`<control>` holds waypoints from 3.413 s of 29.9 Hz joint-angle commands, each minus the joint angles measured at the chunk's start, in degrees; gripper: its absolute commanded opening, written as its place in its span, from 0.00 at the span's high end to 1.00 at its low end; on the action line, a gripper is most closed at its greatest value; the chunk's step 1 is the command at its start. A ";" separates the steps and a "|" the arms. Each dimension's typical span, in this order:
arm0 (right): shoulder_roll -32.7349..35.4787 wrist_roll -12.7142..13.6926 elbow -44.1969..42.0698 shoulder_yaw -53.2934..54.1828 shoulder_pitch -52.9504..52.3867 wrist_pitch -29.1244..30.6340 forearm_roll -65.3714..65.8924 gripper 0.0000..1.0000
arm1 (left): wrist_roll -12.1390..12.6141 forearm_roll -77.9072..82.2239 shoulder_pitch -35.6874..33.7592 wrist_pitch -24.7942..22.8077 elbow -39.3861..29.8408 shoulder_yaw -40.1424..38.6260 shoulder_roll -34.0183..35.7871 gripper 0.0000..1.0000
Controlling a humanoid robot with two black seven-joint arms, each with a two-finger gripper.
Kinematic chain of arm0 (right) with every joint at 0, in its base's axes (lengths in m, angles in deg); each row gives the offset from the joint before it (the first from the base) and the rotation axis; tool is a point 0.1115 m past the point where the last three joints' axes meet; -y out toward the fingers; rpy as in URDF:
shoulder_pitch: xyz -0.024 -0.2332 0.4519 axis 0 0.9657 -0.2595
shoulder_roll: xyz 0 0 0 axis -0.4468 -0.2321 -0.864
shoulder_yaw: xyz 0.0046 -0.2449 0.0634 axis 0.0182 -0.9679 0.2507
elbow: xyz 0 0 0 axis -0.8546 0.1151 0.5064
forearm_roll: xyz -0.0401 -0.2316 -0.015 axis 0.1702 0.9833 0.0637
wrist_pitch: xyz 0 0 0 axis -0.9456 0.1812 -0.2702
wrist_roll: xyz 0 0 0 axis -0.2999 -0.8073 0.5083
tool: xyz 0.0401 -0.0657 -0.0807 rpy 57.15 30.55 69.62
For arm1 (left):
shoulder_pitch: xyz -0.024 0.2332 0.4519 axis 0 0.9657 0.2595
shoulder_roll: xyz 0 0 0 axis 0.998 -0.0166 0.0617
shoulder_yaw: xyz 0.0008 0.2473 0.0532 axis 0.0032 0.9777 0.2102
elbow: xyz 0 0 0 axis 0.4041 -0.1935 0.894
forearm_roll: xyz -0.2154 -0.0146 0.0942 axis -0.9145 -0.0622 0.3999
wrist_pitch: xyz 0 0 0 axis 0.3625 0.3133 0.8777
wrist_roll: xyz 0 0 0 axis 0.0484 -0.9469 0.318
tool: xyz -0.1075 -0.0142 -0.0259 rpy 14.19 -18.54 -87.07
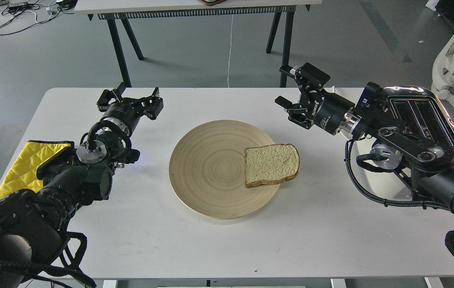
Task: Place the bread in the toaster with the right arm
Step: 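Raise the right gripper and swing it toward the bread slice, then extend the open right gripper toward the bread slice on the plate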
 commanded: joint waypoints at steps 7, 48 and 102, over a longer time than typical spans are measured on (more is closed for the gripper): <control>-0.18 0.00 0.24 -2.23 -2.64 -0.29 -7.47 0.01 | 0.00 0.07 0.00 0.00 0.01 0.03 0.00 0.00; 12.38 0.00 9.20 -28.88 -16.19 0.11 -9.48 0.01 | 0.00 0.06 -0.08 0.00 0.01 0.03 -0.01 0.00; 9.75 0.00 8.24 -25.36 -2.47 -3.72 -2.89 0.01 | 0.00 -0.02 -0.08 0.00 0.01 0.03 -0.01 0.00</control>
